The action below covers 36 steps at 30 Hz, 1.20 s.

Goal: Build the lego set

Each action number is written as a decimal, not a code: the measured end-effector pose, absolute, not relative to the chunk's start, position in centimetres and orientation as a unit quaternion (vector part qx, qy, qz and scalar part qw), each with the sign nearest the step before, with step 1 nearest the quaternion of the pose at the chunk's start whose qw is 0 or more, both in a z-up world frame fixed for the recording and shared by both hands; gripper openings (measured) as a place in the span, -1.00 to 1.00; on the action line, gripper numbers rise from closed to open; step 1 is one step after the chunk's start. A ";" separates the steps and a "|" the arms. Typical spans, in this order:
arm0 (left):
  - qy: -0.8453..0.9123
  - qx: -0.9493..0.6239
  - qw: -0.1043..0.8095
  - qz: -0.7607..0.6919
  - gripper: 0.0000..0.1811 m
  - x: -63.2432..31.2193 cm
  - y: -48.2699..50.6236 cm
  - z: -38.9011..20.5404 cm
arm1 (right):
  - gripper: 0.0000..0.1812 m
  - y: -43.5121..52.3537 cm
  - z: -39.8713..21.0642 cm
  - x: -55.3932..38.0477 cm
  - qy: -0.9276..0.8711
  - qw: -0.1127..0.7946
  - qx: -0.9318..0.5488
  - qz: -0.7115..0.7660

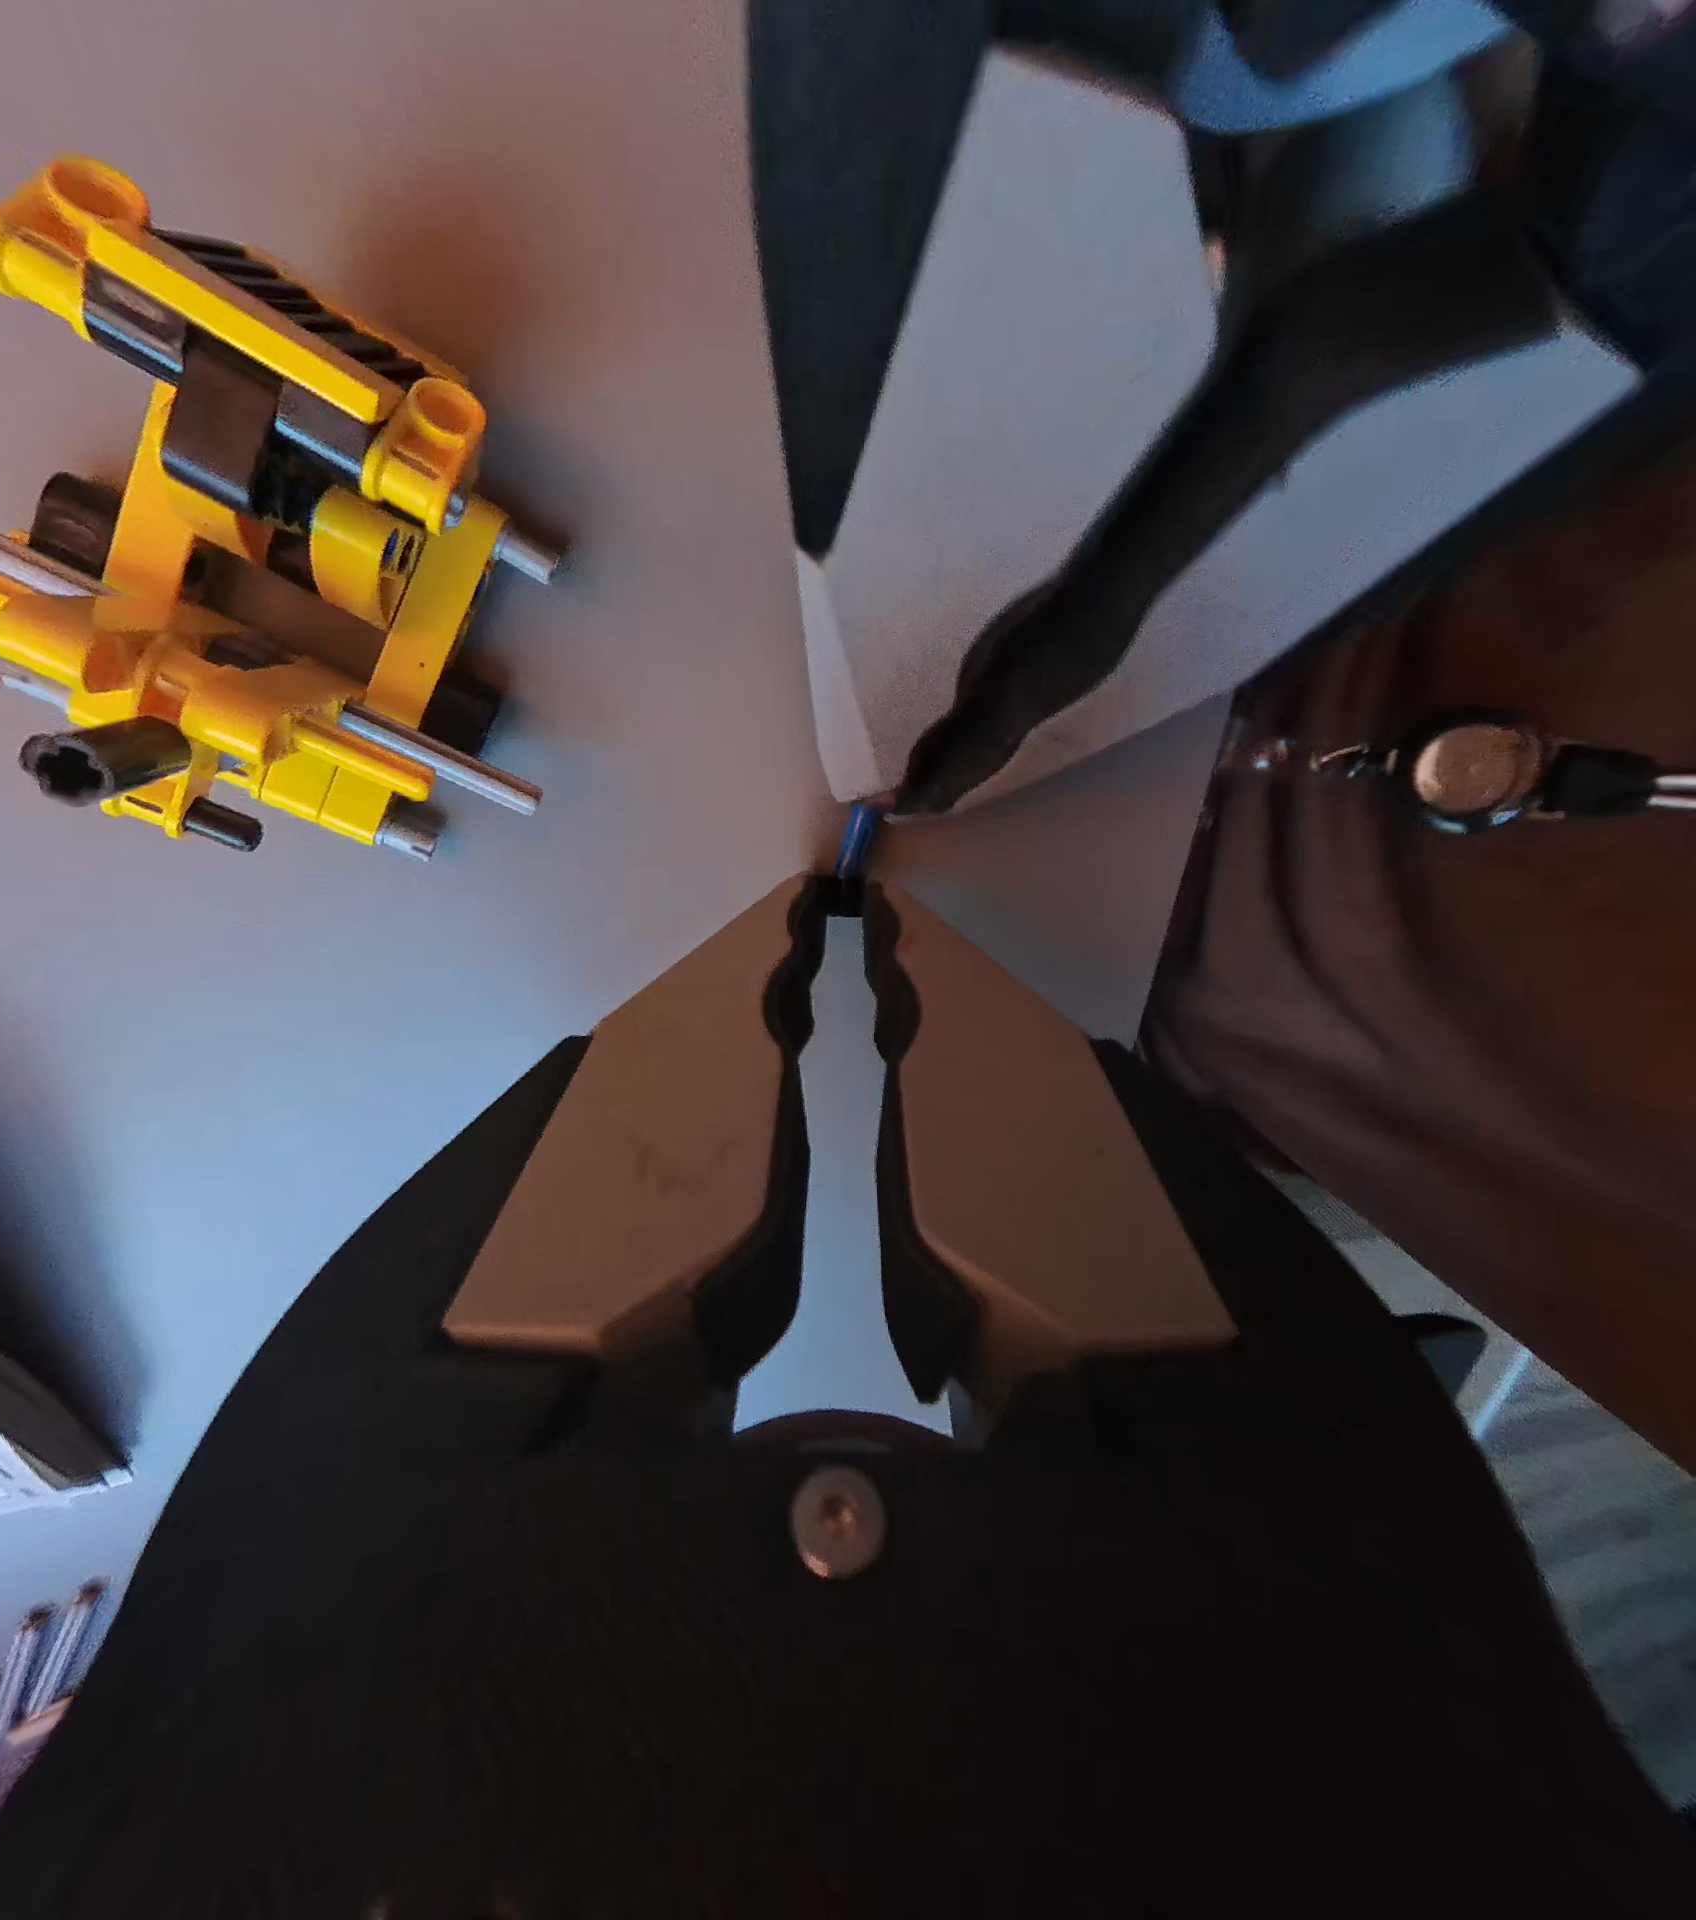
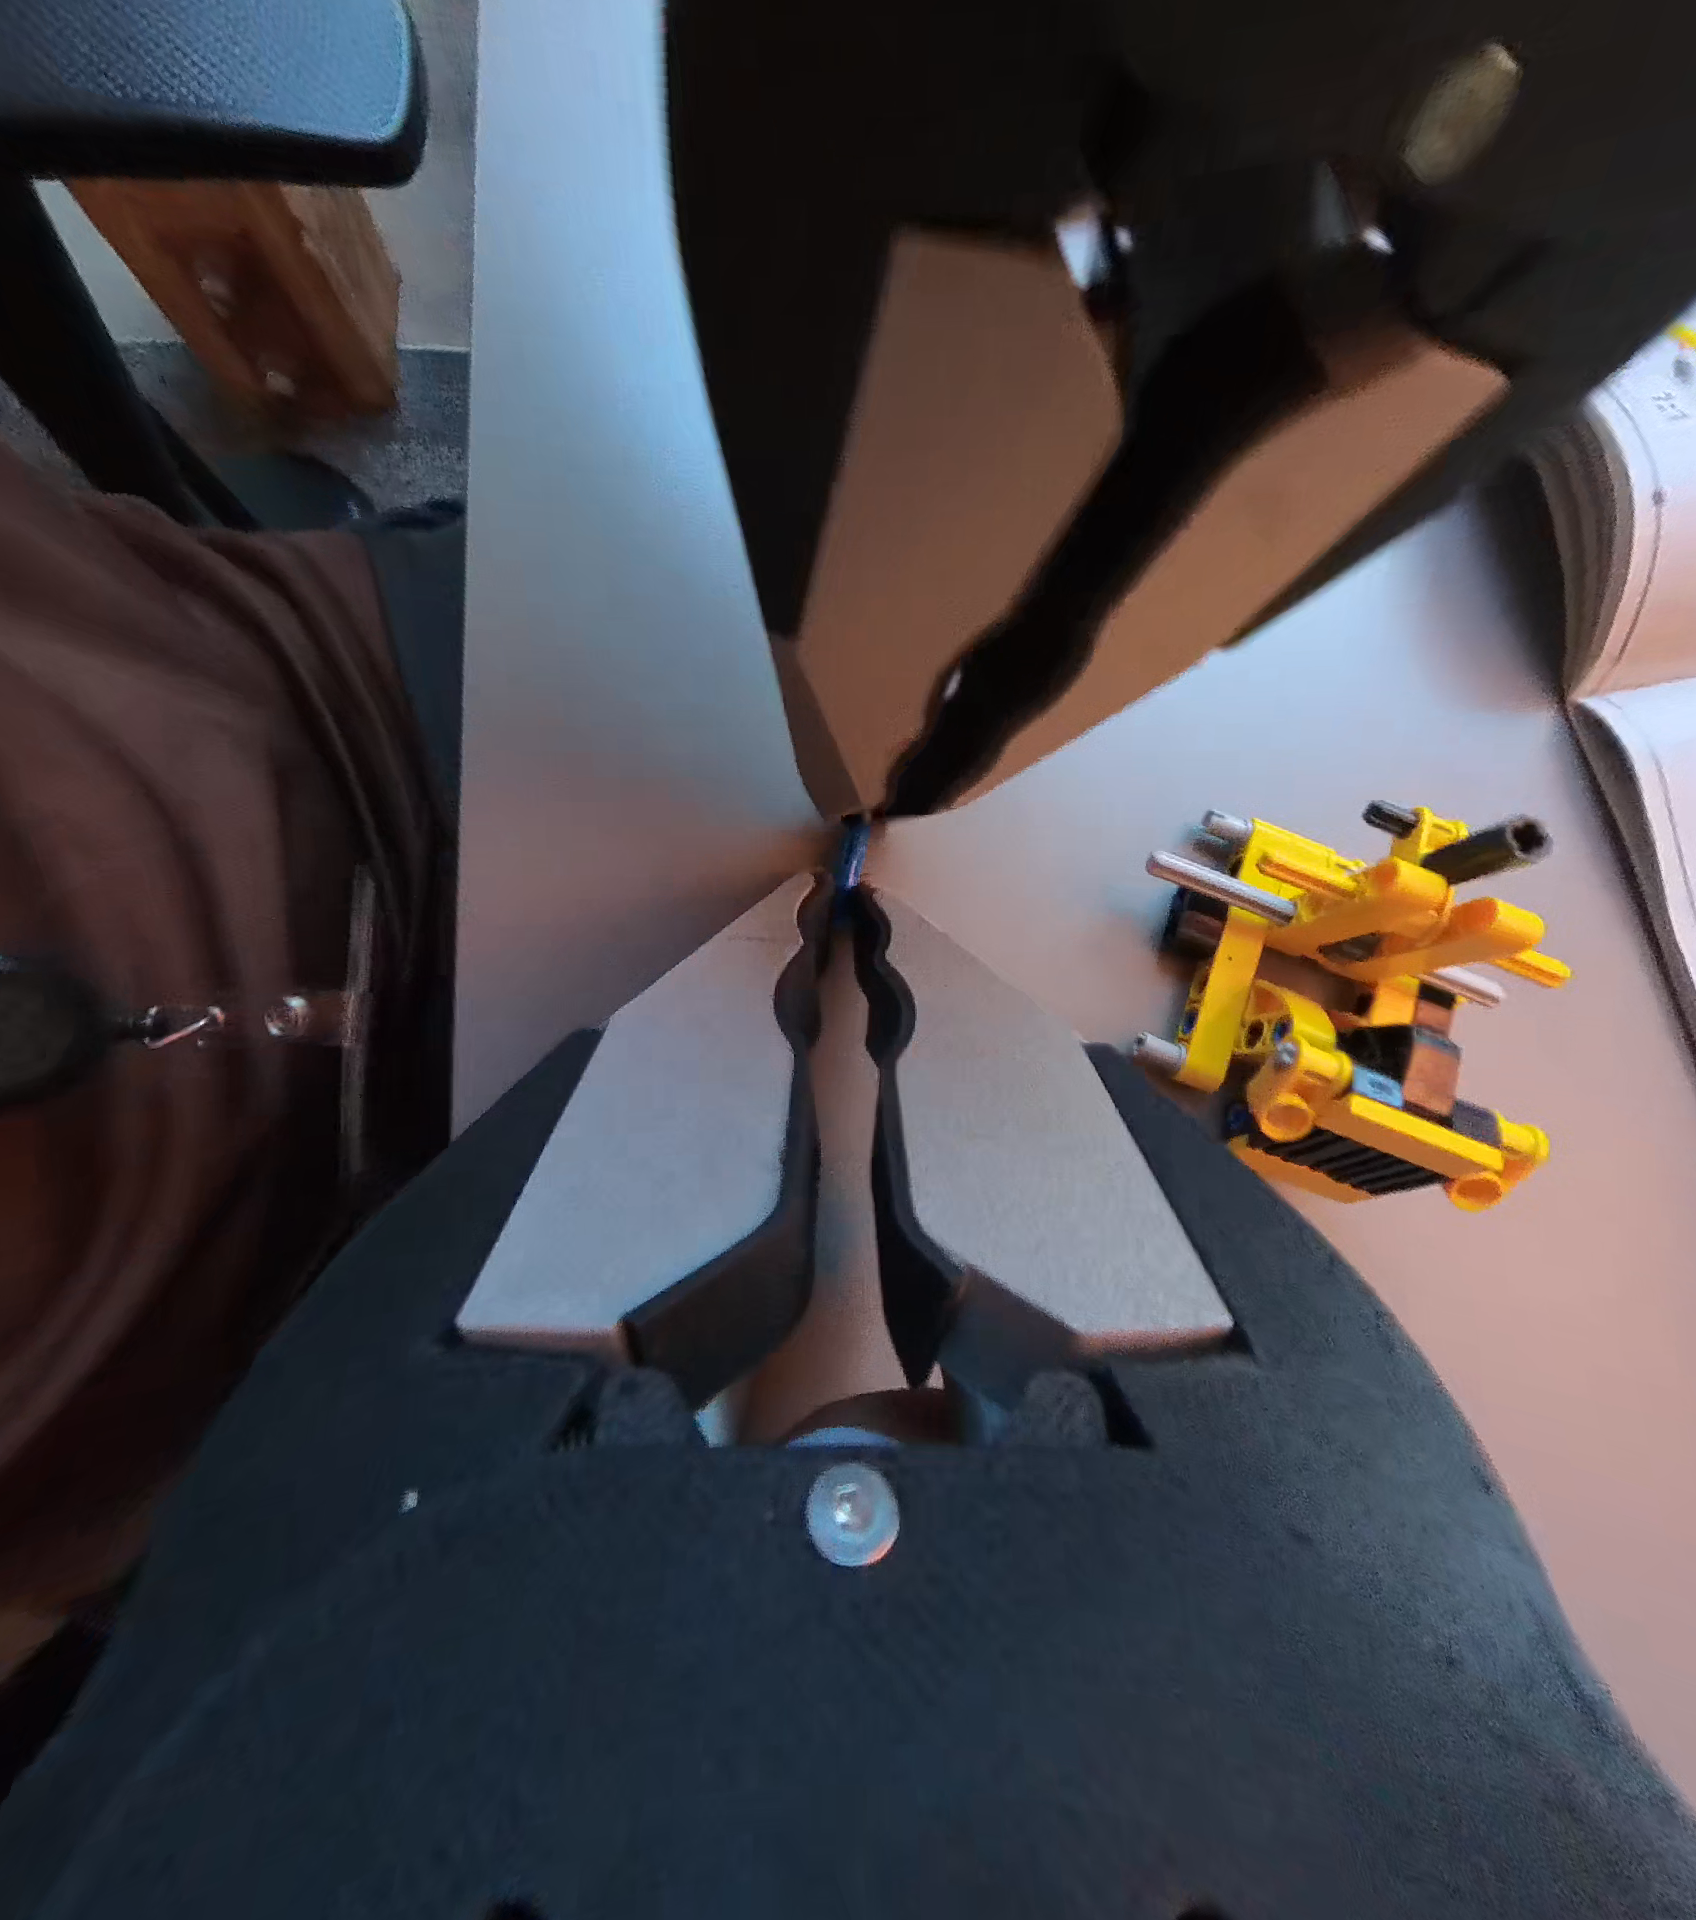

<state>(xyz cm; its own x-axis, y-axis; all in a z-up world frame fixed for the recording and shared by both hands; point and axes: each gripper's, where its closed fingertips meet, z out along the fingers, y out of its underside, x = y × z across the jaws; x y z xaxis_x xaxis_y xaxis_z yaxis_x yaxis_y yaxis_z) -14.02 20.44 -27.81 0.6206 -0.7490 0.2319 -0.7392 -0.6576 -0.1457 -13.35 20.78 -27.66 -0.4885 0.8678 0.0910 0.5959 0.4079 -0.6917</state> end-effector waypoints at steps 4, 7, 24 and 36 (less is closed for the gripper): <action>0.384 -0.908 0.027 -0.166 -0.95 -12.3 21.7 -27.8 | -1.00 16.6 -27.2 -13.3 -0.800 0.155 -0.436 0.382; 0.394 -0.903 0.017 -0.168 -0.95 -12.6 21.5 -27.8 | -1.00 17.4 -27.4 -13.4 -0.811 0.219 -0.421 0.342; 0.367 -0.904 0.160 -0.151 -0.95 -17.8 19.7 -26.8 | -0.88 18.6 -25.8 -13.7 -0.732 0.260 -0.505 0.376; 0.372 -0.891 0.183 -0.184 -0.95 -18.0 16.5 -27.7 | -0.78 18.6 -26.7 -16.2 -0.822 0.226 -0.385 0.353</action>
